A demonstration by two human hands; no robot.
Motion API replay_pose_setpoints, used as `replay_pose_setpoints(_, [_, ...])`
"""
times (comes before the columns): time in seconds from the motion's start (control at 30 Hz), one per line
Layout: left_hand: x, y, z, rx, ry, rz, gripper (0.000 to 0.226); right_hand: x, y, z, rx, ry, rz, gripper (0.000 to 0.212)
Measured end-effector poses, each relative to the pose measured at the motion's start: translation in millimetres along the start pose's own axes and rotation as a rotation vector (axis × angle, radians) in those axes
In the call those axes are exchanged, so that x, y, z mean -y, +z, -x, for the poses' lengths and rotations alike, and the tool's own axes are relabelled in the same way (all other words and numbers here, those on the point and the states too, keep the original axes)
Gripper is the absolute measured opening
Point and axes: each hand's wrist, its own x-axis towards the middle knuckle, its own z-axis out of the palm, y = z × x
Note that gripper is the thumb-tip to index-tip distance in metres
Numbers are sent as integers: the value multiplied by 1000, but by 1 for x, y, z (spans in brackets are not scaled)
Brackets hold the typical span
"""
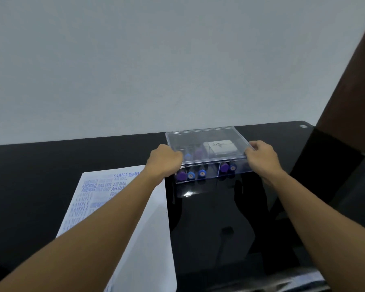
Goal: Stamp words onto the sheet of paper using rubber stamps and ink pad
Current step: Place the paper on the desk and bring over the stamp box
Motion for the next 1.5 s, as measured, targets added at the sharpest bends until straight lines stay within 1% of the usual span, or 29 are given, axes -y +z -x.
replay_pose_setpoints(0.1, [4, -3, 24, 4, 10, 7, 21, -4, -10, 22, 5, 3, -10, 12])
replay_pose_setpoints(0.27, [12, -6, 62, 2, 27, -4, 22, -10, -24, 58, -21, 40, -52, 26])
replay_pose_setpoints(0.47, [19, -5, 103, -10, 30, -27, 23, -18, -41, 95, -38, 68, -93, 28])
replay_pose_setpoints(0.67, [25, -4, 149, -57, 69, -93, 36, -25, -56, 129, -51, 58, -108, 29])
replay_pose_setpoints(0.83, [29, -7, 173, -58, 79, -96, 39, -33, -63, 149, -48, 57, -152, 25])
replay_pose_setpoints(1.03, [32, -8, 196, -68, 93, -118, 44, -37, -70, 163, -53, 68, -147, 16])
replay_pose_setpoints(1.27, [32, -7, 207, -58, 94, -129, 44, -32, -77, 170, -79, 115, -132, 11])
replay_pose_setpoints(1.5, [33, -8, 210, -55, 88, -118, 45, -32, -79, 173, -54, 119, -112, 4])
